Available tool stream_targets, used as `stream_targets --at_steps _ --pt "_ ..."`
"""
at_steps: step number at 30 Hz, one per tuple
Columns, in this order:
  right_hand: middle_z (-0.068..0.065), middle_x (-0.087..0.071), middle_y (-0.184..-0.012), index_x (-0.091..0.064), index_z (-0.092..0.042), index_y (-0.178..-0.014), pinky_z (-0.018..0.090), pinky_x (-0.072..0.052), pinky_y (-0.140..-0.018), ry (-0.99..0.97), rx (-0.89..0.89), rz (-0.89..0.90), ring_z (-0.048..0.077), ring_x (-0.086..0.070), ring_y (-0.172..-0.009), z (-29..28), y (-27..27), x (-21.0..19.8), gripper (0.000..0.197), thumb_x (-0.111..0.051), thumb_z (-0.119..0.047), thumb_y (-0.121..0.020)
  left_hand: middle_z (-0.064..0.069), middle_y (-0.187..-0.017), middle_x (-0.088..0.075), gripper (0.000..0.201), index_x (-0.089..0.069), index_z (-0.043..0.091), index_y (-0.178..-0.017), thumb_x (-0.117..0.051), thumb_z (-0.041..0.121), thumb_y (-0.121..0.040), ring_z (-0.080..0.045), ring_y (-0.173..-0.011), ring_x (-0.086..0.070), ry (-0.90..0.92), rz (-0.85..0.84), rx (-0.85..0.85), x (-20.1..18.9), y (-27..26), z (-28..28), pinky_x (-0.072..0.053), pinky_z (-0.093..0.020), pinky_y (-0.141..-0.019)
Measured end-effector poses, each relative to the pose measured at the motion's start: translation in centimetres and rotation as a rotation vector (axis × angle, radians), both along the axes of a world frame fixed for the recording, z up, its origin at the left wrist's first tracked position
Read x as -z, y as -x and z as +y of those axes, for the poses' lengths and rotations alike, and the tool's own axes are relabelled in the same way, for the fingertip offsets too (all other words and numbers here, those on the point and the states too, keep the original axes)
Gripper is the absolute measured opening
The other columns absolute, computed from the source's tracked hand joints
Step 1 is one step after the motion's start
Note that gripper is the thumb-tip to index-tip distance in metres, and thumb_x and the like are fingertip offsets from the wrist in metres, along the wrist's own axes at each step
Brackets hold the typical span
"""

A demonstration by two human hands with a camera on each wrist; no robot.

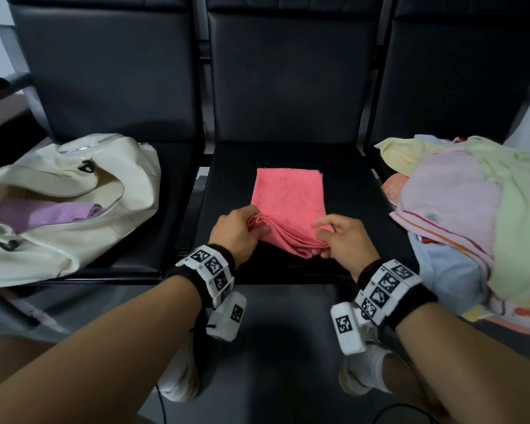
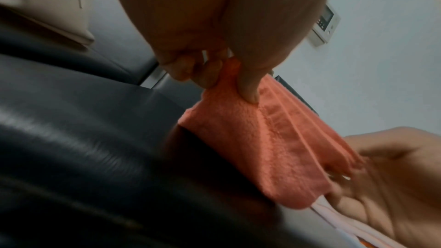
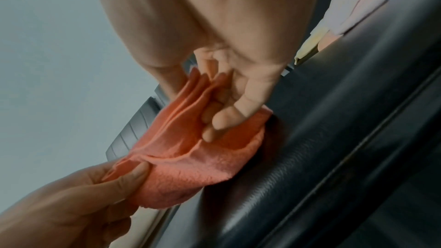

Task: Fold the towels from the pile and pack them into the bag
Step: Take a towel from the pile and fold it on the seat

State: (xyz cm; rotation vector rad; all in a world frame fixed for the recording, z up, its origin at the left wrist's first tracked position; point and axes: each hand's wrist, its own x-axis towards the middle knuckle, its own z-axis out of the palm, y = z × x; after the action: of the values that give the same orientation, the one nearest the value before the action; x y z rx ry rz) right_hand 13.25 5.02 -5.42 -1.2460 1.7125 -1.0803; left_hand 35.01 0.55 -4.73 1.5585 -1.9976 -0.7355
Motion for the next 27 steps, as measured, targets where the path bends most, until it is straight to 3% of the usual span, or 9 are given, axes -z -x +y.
stream_targets --at_steps 2,5,7,11,17,20,22,25,27 --pt "0.012 -0.070 -0.117 -0.070 -0.014 -0.105 0.029 -0.058 -0.073 -0.017 -0.042 -0.086 0.017 -0.073 -0.084 -0.3 0.4 -0.1 0.030 -0.072 0.006 -0.083 0.007 -0.085 -0.070 0.008 -0.066 0.027 -0.089 -0.069 0.032 -0.095 -0.018 -0.087 -0.065 0.022 0.047 -0.006 -0.8 0.0 -0.2 -0.048 -0.032 -0.078" --pt "0.009 -0.067 -0.121 -0.061 -0.018 -0.122 0.042 -0.055 -0.099 -0.020 -0.092 -0.107 0.022 -0.066 -0.112 -0.5 0.8 -0.2 0.071 -0.082 0.013 -0.061 0.011 -0.081 -0.069 0.007 -0.067 0.029 -0.088 -0.069 0.031 -0.095 -0.014 -0.085 -0.066 0.057 0.089 0.005 -1.8 0.0 -0.5 -0.047 -0.030 -0.076" --pt "0.004 -0.063 -0.126 -0.056 -0.021 -0.131 0.043 -0.054 -0.100 -0.025 -0.125 -0.038 0.020 -0.064 -0.113 -0.4 0.6 -0.1 0.090 -0.086 0.005 -0.051 0.010 -0.081 -0.069 0.010 -0.067 0.027 -0.087 -0.069 0.032 -0.095 -0.013 -0.084 -0.065 0.064 0.090 0.019 -2.2 0.2 -0.7 -0.046 -0.030 -0.074" --pt "-0.007 -0.048 -0.137 -0.044 -0.031 -0.143 0.031 -0.058 -0.090 0.037 -0.190 0.072 0.012 -0.062 -0.109 0.4 -0.4 0.0 0.103 -0.091 0.003 -0.058 0.005 -0.082 -0.070 0.015 -0.066 0.024 -0.087 -0.066 0.035 -0.096 -0.016 -0.083 -0.065 0.060 0.101 0.029 -2.5 0.5 -1.0 -0.051 -0.035 -0.075" --pt "-0.006 -0.046 -0.147 -0.019 -0.042 -0.153 0.037 -0.052 -0.103 0.109 -0.218 0.213 0.013 -0.053 -0.128 0.4 -1.5 0.8 0.127 -0.097 -0.013 -0.058 -0.002 -0.080 -0.068 0.025 -0.065 0.014 -0.087 -0.062 0.036 -0.098 -0.016 -0.075 -0.061 0.011 0.170 -0.027 -2.5 0.7 -1.0 -0.046 -0.031 -0.065" --pt "-0.004 -0.056 -0.134 -0.023 -0.039 -0.152 0.035 -0.055 -0.097 0.171 -0.147 0.249 0.016 -0.061 -0.118 0.4 -1.8 1.2 0.117 -0.094 -0.012 -0.063 -0.008 -0.079 -0.067 0.026 -0.064 0.008 -0.084 -0.058 0.031 -0.095 -0.021 -0.074 -0.060 -0.047 0.210 -0.061 -2.5 0.7 -1.0 -0.047 -0.035 -0.067" --pt "-0.009 -0.060 -0.118 -0.034 -0.034 -0.149 0.023 -0.056 -0.086 0.226 -0.079 0.209 0.011 -0.065 -0.104 0.3 -1.8 1.3 0.100 -0.089 -0.009 -0.070 -0.006 -0.071 -0.061 0.026 -0.059 0.007 -0.077 -0.057 0.028 -0.093 -0.020 -0.069 -0.056 -0.080 0.197 -0.075 -2.6 0.7 -0.8 -0.043 -0.033 -0.063" --pt "-0.013 -0.057 -0.124 -0.044 -0.032 -0.144 0.005 -0.047 -0.081 0.267 -0.068 0.159 -0.002 -0.058 -0.107 0.4 -1.6 1.1 0.088 -0.086 -0.004 -0.072 -0.002 -0.066 -0.055 0.030 -0.053 0.014 -0.067 -0.057 0.030 -0.092 -0.021 -0.066 -0.053 -0.130 0.105 -0.084 -2.6 0.5 -0.6 -0.038 -0.032 -0.059" --pt "-0.013 -0.058 -0.127 -0.049 -0.032 -0.139 0.008 -0.049 -0.086 0.292 -0.079 0.120 -0.003 -0.058 -0.110 0.3 -1.3 1.3 0.082 -0.086 -0.003 -0.072 -0.002 -0.065 -0.056 0.032 -0.054 0.015 -0.064 -0.057 0.031 -0.092 -0.022 -0.068 -0.055 -0.172 0.073 -0.085 -2.5 0.3 -0.4 -0.038 -0.032 -0.060"
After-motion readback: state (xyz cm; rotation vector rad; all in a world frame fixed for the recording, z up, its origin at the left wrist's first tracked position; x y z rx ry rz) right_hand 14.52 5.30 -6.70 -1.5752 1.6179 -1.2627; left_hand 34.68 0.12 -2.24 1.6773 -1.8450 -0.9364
